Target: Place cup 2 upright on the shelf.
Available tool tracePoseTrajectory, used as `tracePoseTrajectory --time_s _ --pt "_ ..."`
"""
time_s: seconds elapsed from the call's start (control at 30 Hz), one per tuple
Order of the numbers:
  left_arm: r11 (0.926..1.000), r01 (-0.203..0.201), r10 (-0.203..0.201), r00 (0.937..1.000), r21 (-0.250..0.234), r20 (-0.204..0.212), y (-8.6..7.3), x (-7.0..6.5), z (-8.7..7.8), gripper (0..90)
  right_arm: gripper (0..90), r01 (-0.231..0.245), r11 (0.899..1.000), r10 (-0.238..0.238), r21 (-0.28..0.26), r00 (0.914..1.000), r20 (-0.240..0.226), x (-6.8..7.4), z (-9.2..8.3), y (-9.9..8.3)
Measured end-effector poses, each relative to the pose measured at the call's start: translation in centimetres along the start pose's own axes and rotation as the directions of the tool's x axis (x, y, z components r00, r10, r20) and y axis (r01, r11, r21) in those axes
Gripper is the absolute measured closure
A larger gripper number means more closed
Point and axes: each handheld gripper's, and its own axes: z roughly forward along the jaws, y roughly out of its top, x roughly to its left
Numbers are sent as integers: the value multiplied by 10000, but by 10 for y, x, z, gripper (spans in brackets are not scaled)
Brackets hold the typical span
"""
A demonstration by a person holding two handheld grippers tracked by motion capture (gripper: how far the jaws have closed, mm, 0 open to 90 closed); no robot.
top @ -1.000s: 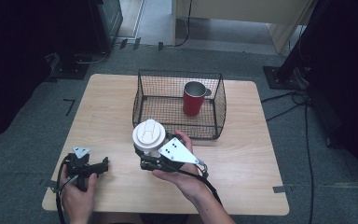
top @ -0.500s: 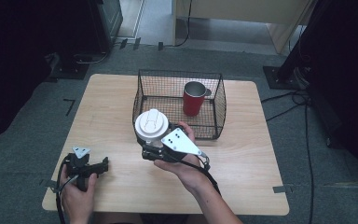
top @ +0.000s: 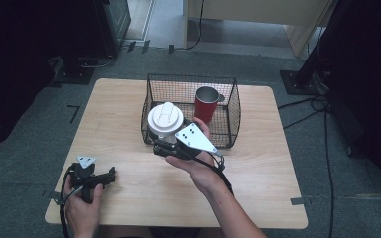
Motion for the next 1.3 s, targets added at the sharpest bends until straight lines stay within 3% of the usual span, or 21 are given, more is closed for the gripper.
tracePoseTrajectory --time_s 0.43,0.63,1.2,1.3 --pt "10000 -2 2 10000 2 1 0 0 0 0 162 -43 9998 56 -198 9976 686 -14 17 7" --pt "10000 -2 2 10000 10 5 0 0 0 0 162 227 9993 -194 -305 9943 1050 -14 26 6" --pt "10000 11 -11 10000 -6 -1 0 0 0 0 162 45 9986 51 -522 9832 1822 -27 54 5" --pt "10000 8 -8 10000 -1 3 0 0 0 0 162 193 9991 -114 -384 9808 1947 -28 60 5"
